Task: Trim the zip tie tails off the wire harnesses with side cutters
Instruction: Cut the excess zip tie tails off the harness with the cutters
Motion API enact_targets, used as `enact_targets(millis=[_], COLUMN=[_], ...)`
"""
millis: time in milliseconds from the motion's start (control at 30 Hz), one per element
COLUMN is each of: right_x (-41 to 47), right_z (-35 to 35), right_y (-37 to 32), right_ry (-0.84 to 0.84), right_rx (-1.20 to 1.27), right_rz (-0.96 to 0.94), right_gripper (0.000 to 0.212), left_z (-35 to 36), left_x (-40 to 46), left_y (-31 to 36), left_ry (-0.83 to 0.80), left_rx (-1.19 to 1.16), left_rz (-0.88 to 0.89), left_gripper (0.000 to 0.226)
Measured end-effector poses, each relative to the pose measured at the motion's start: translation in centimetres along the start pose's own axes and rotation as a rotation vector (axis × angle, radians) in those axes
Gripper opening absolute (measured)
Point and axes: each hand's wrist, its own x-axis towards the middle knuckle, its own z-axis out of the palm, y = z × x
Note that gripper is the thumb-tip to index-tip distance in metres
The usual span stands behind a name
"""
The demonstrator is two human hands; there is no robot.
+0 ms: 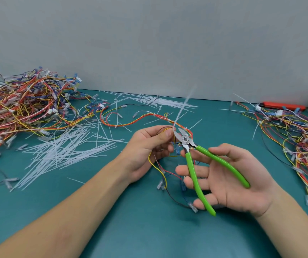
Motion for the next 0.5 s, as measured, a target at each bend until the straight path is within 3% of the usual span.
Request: enact_targets(millis=[200,333,500], right_x=[0.29,0.53,0.75], right_z=[0.46,0.43,0.66], right_y=[0.29,0.55,0.60], right_ry=[-0.040,-0.003,0.033], right_rx=[0.013,-0.006,-0.024], right_rz=[0.004,-0.001,-0.018], right_gripper=[0.046,0.054,0.050], left_z=[0.16,0.36,0.47], left_x=[-0.09,-0.25,-0.45], left_y=[0.08,-0.13,0.05], left_ry=[-0.024,-0.052,-0.068], left_rx=[0.048,0.097,0.107], left_rz=[-0.007,0.010,-0.004], left_gripper=[0.029,0.011,0.014])
